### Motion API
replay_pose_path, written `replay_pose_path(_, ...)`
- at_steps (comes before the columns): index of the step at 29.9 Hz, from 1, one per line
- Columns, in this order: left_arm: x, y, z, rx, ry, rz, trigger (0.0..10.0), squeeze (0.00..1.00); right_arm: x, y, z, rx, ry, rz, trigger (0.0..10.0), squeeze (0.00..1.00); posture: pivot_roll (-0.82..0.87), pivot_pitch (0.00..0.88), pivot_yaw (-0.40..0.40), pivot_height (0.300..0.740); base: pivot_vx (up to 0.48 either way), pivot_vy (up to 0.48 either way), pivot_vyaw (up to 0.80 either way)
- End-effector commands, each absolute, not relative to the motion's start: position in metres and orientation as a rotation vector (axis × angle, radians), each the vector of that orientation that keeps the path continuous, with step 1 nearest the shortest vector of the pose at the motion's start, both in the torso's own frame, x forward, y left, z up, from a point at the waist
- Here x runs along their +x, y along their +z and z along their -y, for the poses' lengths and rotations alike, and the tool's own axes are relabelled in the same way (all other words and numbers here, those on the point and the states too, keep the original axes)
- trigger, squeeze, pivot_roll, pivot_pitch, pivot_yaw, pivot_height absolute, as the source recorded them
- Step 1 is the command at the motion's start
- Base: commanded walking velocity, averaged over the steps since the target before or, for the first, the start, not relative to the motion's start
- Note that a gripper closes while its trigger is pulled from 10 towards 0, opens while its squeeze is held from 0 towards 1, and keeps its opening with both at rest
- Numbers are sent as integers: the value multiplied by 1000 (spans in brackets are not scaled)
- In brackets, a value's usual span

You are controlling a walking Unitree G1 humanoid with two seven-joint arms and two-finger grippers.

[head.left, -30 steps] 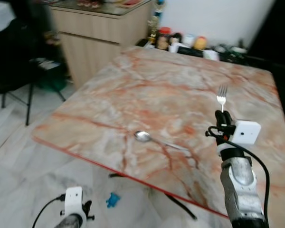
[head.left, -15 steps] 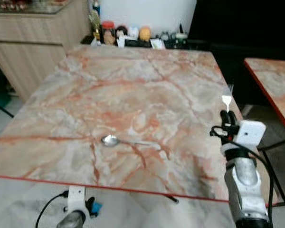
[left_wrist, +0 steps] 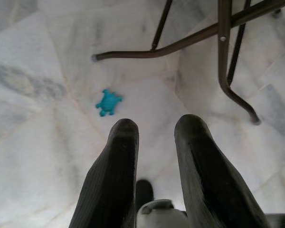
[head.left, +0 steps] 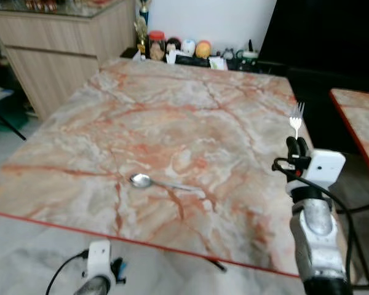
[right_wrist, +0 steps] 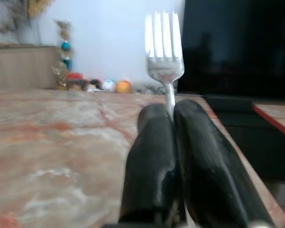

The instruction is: Setting the table

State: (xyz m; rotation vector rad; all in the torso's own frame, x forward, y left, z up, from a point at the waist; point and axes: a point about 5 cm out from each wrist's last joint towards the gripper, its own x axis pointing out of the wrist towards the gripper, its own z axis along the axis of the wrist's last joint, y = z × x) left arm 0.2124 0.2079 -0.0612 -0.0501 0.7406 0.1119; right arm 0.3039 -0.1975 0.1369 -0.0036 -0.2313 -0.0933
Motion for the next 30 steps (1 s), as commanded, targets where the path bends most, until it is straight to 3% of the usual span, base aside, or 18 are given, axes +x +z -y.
replay_pose_path(1,213,-62,-205,-51,107,-745,10000,0,304,141,203,1,-109,248,10000,0,48,0,-18,740,0,0,-775)
replay_pose_path(10,212,-62,-204,-53,108,-746,10000,0,304,141,202,-7,-107,255,10000,0,49,0,-20,740,0,-373,-755)
replay_pose_path(25,212,-62,-205,-38,111,-746,10000,0,304,147,201,-52,-97,286,10000,0,42,0,-22,740,0,-478,0)
replay_pose_path(30,212,-62,-205,-31,112,-748,10000,0,303,148,202,-55,-112,296,10000,0,40,0,-21,740,0,-472,778)
